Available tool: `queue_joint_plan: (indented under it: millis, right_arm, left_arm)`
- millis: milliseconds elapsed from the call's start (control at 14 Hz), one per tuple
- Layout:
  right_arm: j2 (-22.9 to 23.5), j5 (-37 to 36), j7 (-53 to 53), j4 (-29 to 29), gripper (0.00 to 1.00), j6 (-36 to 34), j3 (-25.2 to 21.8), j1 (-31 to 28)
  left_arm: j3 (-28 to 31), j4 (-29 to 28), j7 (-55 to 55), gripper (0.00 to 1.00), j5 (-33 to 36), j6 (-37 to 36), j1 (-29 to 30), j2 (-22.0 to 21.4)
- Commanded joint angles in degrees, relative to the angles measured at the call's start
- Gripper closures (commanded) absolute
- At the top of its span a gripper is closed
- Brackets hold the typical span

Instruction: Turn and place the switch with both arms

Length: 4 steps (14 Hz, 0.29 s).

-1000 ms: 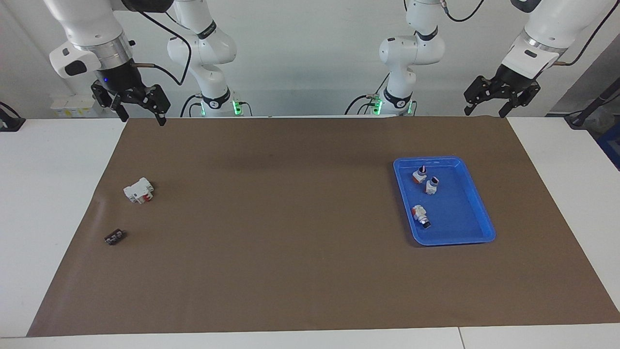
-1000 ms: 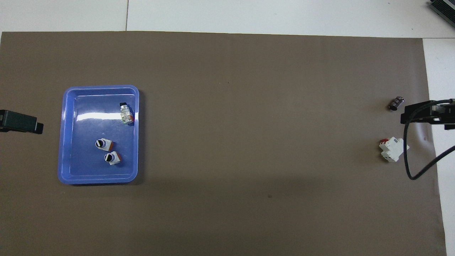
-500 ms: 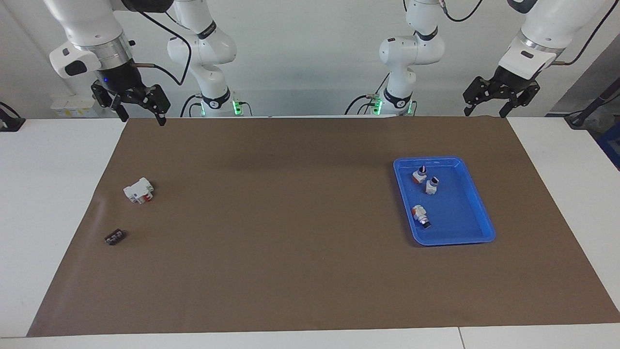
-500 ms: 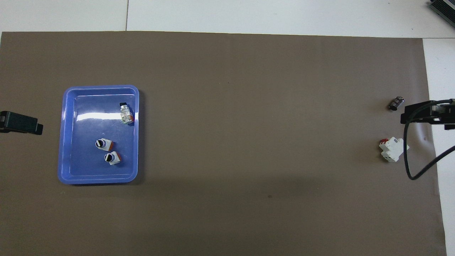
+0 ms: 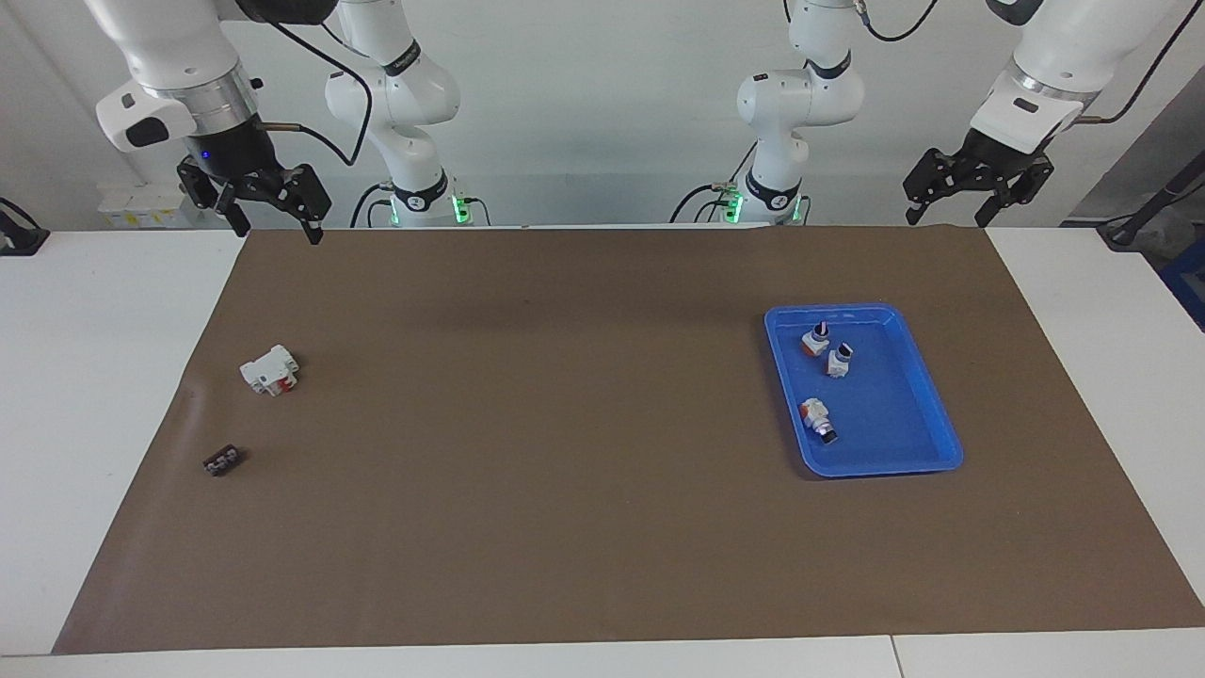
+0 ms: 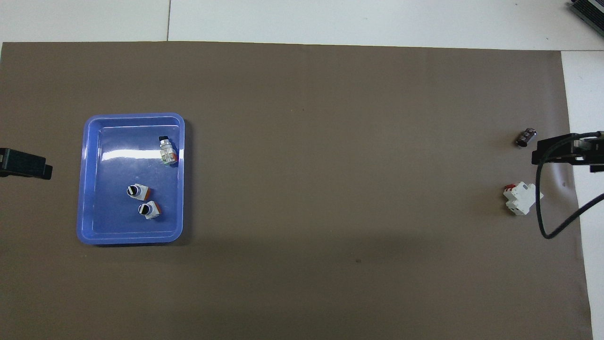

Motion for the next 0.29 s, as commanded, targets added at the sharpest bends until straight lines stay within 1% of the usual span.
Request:
queue_joint_plan:
  millis: [0,214]
  right_arm:
    - [-1.2,0.9,-0.9,-1.1,0.01,-0.4,0.2,-0.4]
    - [-1.2,0.9,-0.9,-1.1,0.01,-0.4,0.2,-0.4]
  left_arm:
    - [-0.7,-0.6,-0.6,0.0,1.4,-0.1,0.7,-1.0]
    - [-0.8,-0.7,-0.8,0.0,1.4,-0.1,0.5,-1.1]
